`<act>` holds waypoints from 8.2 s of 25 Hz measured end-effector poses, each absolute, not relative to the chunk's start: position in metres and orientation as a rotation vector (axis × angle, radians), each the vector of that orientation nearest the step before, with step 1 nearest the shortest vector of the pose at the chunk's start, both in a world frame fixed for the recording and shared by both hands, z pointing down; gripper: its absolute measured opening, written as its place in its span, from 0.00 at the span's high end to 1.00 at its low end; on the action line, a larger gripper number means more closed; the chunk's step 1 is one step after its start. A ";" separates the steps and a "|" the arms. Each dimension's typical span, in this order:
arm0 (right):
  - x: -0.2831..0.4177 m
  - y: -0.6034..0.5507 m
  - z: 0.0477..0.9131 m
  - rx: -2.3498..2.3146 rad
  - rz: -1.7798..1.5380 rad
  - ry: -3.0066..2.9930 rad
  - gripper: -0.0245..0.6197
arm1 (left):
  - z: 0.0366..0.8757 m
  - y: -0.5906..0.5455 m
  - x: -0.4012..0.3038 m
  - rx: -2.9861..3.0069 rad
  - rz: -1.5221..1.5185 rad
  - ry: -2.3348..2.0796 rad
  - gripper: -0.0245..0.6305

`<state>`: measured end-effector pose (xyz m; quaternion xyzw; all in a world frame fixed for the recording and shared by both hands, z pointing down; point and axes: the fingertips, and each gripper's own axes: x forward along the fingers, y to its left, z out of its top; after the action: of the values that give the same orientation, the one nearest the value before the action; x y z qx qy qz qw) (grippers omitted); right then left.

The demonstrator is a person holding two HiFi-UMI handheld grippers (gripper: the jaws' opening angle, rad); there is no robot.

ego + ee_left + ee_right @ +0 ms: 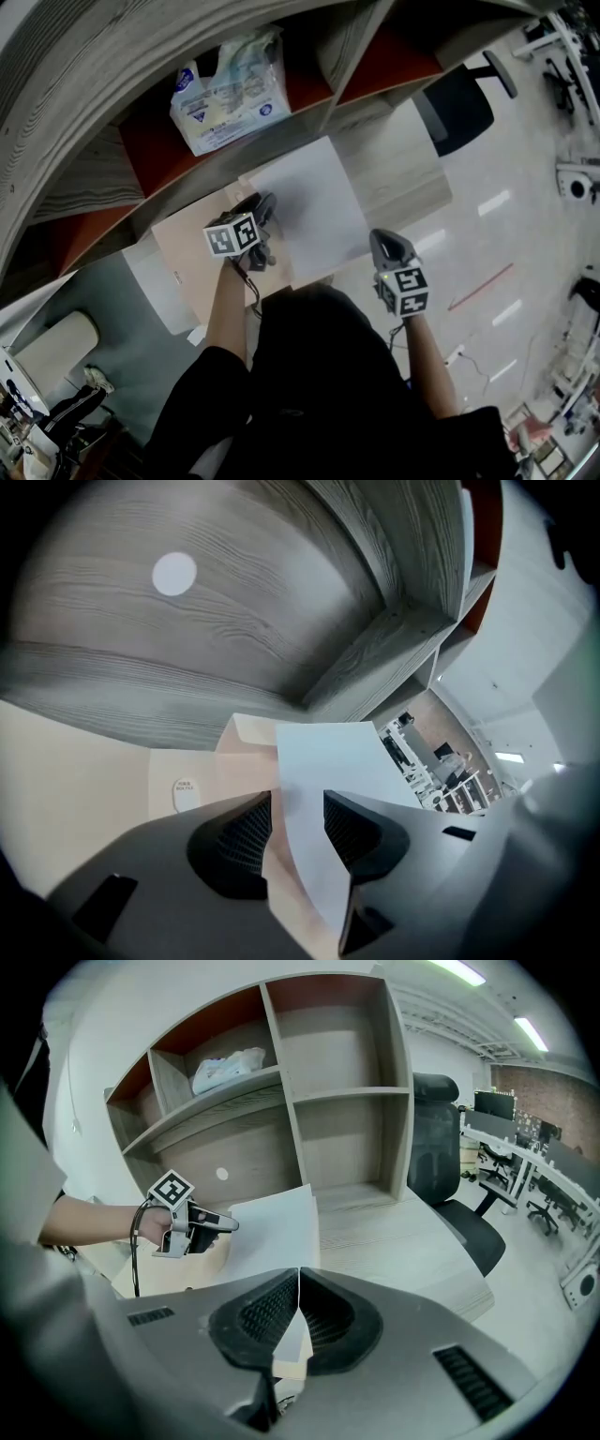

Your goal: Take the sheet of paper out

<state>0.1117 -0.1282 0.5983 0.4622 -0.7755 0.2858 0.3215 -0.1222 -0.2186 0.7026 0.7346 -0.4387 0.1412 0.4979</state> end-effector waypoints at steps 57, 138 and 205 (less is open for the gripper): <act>0.117 -0.092 0.646 1.034 1.289 -2.091 0.69 | 0.691 -0.208 -0.072 1.911 0.389 -0.903 0.88; 0.110 0.011 0.512 1.133 0.529 -2.486 0.94 | 0.526 -0.041 -0.068 2.148 0.342 -1.337 0.89; 0.036 0.160 0.406 1.832 0.231 -2.153 0.94 | 0.413 0.078 -0.088 2.683 0.232 -1.058 0.89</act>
<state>0.0359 0.1605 0.4056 0.6384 -0.7503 0.0805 0.1518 -0.0884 0.0785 0.4131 0.9202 -0.3628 0.0796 0.1236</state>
